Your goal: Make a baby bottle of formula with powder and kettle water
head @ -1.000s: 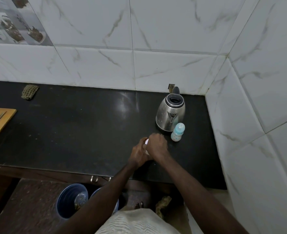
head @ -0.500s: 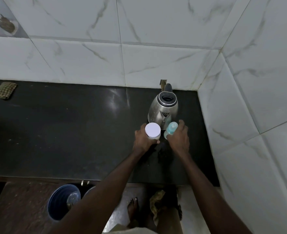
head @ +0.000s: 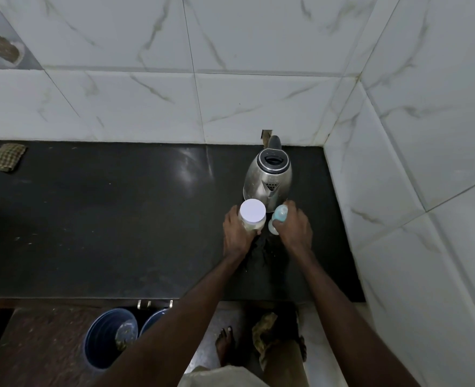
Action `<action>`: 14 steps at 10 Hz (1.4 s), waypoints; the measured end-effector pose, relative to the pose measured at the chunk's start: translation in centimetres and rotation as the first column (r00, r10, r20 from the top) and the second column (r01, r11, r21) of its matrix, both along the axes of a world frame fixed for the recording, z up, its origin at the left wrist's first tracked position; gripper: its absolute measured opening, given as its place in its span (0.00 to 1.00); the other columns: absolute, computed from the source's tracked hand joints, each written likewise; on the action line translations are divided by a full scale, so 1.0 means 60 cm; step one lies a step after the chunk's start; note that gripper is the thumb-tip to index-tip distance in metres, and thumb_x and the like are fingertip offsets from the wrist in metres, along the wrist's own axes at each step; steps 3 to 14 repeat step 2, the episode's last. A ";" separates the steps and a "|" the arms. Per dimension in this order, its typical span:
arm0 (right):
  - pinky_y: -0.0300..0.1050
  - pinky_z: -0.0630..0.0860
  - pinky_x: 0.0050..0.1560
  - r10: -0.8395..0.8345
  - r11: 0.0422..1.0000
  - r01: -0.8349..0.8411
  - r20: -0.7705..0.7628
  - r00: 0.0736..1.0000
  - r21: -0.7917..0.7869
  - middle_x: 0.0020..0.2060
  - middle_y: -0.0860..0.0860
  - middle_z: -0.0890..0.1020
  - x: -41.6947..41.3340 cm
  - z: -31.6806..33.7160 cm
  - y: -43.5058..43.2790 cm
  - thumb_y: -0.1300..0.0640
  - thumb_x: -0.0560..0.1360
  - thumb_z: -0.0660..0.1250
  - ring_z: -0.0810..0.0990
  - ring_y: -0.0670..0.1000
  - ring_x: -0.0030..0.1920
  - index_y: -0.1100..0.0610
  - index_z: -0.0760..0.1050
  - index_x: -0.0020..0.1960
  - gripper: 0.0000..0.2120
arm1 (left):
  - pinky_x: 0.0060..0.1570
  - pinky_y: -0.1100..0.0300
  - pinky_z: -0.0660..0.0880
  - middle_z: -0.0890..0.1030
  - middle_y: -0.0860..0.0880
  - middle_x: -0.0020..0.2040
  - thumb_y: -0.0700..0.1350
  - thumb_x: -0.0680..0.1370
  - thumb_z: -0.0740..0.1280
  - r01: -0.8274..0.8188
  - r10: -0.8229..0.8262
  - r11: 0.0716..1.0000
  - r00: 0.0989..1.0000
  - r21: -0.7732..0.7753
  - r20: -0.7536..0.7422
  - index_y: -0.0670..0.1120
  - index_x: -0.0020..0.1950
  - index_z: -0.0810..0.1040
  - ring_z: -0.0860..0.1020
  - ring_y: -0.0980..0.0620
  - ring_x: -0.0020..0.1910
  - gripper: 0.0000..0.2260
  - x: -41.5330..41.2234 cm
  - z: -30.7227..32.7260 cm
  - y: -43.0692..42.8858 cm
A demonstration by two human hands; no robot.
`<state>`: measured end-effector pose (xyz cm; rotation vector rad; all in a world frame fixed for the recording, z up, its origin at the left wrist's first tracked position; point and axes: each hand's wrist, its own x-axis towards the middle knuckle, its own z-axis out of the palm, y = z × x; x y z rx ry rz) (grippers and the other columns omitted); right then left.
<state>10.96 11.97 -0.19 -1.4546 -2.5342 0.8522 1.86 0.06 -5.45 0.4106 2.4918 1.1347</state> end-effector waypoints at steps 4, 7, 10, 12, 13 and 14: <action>0.55 0.77 0.57 0.025 1.000 -0.027 0.070 0.997 0.016 0.64 0.58 0.76 -0.005 0.014 0.000 0.50 0.72 0.75 0.79 0.63 0.62 0.52 0.64 0.75 0.36 | 0.74 0.60 0.58 0.61 0.44 0.80 0.35 0.72 0.69 -0.004 0.002 0.993 1.000 0.115 0.013 0.44 0.82 0.57 0.62 0.45 0.78 0.40 0.007 0.056 -0.013; 0.55 0.77 0.57 0.025 1.000 -0.027 0.070 0.997 0.016 0.64 0.58 0.76 -0.005 0.014 0.000 0.50 0.72 0.75 0.79 0.63 0.62 0.52 0.64 0.75 0.36 | 0.74 0.60 0.58 0.61 0.44 0.80 0.35 0.72 0.69 -0.004 0.002 0.993 1.000 0.115 0.013 0.44 0.82 0.57 0.62 0.45 0.78 0.40 0.007 0.056 -0.013; 0.55 0.77 0.57 0.025 1.000 -0.027 0.070 0.997 0.016 0.64 0.58 0.76 -0.005 0.014 0.000 0.50 0.72 0.75 0.79 0.63 0.62 0.52 0.64 0.75 0.36 | 0.74 0.60 0.58 0.61 0.44 0.80 0.35 0.72 0.69 -0.004 0.002 0.993 1.000 0.115 0.013 0.44 0.82 0.57 0.62 0.45 0.78 0.40 0.007 0.056 -0.013; 0.55 0.77 0.57 0.025 1.000 -0.027 0.070 0.997 0.016 0.64 0.58 0.76 -0.005 0.014 0.000 0.50 0.72 0.75 0.79 0.63 0.62 0.52 0.64 0.75 0.36 | 0.74 0.60 0.58 0.61 0.44 0.80 0.35 0.72 0.69 -0.004 0.002 0.993 1.000 0.115 0.013 0.44 0.82 0.57 0.62 0.45 0.78 0.40 0.007 0.056 -0.013; 0.55 0.77 0.57 0.025 1.000 -0.027 0.070 0.997 0.016 0.64 0.58 0.76 -0.005 0.014 0.000 0.50 0.72 0.75 0.79 0.63 0.62 0.52 0.64 0.75 0.36 | 0.74 0.60 0.58 0.61 0.44 0.80 0.35 0.72 0.69 -0.004 0.002 0.993 1.000 0.115 0.013 0.44 0.82 0.57 0.62 0.45 0.78 0.40 0.007 0.056 -0.013; 0.55 0.77 0.57 0.025 1.000 -0.027 0.070 0.997 0.016 0.64 0.58 0.76 -0.005 0.014 0.000 0.50 0.72 0.75 0.79 0.63 0.62 0.52 0.64 0.75 0.36 | 0.74 0.60 0.58 0.61 0.44 0.80 0.35 0.72 0.69 -0.004 0.002 0.993 1.000 0.115 0.013 0.44 0.82 0.57 0.62 0.45 0.78 0.40 0.007 0.056 -0.013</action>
